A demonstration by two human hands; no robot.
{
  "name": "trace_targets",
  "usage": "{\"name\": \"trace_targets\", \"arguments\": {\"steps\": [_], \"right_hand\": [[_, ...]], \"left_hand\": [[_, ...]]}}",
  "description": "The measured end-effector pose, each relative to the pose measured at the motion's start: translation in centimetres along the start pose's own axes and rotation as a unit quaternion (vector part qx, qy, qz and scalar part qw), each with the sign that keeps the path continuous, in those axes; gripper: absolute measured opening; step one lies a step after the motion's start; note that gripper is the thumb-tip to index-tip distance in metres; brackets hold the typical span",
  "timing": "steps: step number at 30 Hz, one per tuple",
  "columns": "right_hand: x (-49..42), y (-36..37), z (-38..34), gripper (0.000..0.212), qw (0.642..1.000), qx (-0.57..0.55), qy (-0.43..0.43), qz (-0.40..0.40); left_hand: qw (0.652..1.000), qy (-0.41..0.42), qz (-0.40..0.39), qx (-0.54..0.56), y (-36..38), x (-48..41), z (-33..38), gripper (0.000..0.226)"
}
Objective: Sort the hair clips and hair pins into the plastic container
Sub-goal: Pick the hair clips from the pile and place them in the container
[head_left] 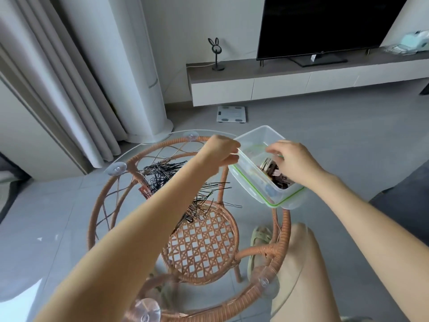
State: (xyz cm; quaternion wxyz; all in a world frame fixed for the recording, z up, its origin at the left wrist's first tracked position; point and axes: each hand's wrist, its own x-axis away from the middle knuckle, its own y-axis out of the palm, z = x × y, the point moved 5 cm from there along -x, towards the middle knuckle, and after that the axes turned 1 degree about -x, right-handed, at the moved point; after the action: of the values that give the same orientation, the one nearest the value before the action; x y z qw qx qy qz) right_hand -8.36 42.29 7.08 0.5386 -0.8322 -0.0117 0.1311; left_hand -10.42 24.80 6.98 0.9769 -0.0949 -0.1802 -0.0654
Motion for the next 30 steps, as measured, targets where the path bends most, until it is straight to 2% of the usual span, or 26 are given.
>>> {"name": "trace_targets", "arguments": {"steps": [3,5,7,9,12,15,21,27,30], "right_hand": [[0.9,0.8,-4.8,0.027,0.997,-0.054,-0.042,0.034],[2.3,2.8,-8.6,0.023,0.992,-0.089,-0.088,-0.028],[4.2,5.6,-12.0,0.03,0.98,-0.095,-0.133,-0.114],[5.6,8.6,-14.4,0.04,0.973,-0.049,-0.162,-0.155],[6.5,12.2,-16.7,0.048,0.974,0.051,-0.168,-0.144],[6.5,14.4,-17.5,0.042,0.98,0.076,-0.13,-0.132],[5.9,15.4,-16.6,0.021,0.99,0.017,-0.053,-0.128],[5.8,14.8,-15.1,0.02,0.988,0.003,-0.035,-0.147],[5.9,13.3,-14.2,0.022,0.989,0.014,-0.034,-0.146]], "left_hand": [[0.996,0.026,0.05,-0.067,-5.7,1.9,-2.0,0.021],[0.983,0.023,0.101,-0.154,-9.6,3.5,-4.1,0.019],[0.952,0.02,0.14,-0.272,-12.5,5.8,-6.3,0.017],[0.913,0.037,0.144,-0.379,-14.0,8.2,-8.5,0.018],[0.876,0.039,0.128,-0.462,-14.3,11.3,-11.8,0.018],[0.872,0.041,0.157,-0.461,-14.3,12.1,-13.6,0.022],[0.875,0.04,0.255,-0.41,-17.9,7.8,-14.0,0.029],[0.886,-0.028,0.206,-0.414,-19.1,1.2,-13.0,0.035],[0.877,-0.069,0.161,-0.447,-19.1,-0.4,-12.7,0.033]]}}
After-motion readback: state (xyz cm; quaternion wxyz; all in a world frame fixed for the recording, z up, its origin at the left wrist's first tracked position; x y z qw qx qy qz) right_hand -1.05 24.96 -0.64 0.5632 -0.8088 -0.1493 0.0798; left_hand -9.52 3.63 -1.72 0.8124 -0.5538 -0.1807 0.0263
